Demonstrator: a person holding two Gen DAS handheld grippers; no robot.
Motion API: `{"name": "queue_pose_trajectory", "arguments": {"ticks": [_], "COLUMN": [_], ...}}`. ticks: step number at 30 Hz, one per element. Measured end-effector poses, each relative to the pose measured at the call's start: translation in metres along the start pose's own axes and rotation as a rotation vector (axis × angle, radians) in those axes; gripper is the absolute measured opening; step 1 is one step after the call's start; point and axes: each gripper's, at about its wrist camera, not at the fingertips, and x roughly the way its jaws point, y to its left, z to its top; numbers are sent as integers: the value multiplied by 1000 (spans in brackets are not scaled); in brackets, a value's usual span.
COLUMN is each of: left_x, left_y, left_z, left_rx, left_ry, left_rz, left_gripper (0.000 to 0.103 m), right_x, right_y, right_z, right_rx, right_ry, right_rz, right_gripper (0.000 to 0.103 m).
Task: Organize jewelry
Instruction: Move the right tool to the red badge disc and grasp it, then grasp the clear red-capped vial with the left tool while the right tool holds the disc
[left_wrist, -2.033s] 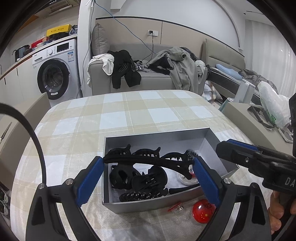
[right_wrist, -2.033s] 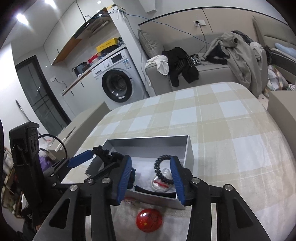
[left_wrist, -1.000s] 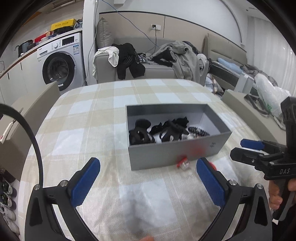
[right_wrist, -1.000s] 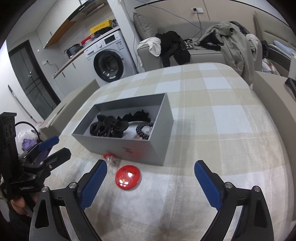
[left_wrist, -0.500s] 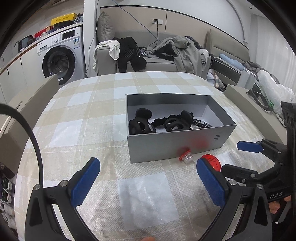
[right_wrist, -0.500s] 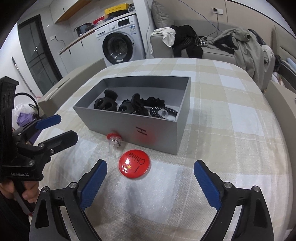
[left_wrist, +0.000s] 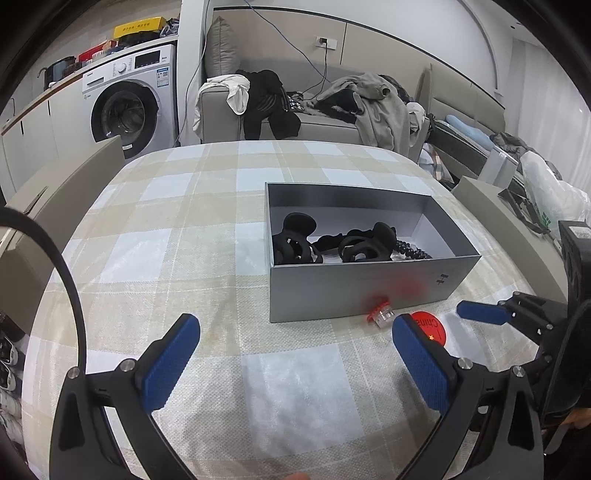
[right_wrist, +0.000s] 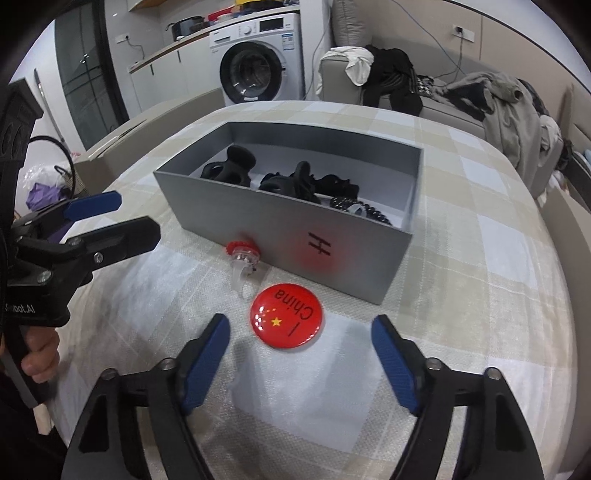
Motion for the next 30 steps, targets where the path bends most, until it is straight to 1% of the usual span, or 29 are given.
{"name": "queue_pose_trajectory", "arguments": {"ticks": [1, 2, 4, 5, 7, 11, 15, 21, 30], "left_x": [0, 0, 0, 0, 1, 2, 4, 7, 10], "left_y": [0, 0, 0, 0, 0, -1, -2, -9, -15], "left_z": [0, 0, 0, 0, 1, 0, 0, -1, -2], "left_rx": [1, 1, 0, -3, -6, -8, 0, 20, 39], "left_ry": [0, 0, 2, 4, 7, 13, 19, 29, 45], "left_rz": [2, 2, 2, 2, 0, 0, -2, -10, -10], "left_gripper": [101, 101, 101, 101, 101, 101, 101, 101, 101], "right_x": [1, 1, 2, 2, 2, 2, -4, -17, -26], "right_y": [1, 3, 6, 6, 6, 7, 11, 3, -4], "right_z": [0, 0, -1, -1, -1, -2, -4, -5, -7], "right_rx": [-7, -15, -29, -31, -31, -44, -59, -24, 1], "right_ry": [6, 6, 2, 2, -2, -12, -34, -80, -103], "right_rz": [6, 4, 2, 4, 4, 10, 33, 52, 69], "right_gripper": [64, 62, 53, 50, 39, 39, 38, 38, 38]}}
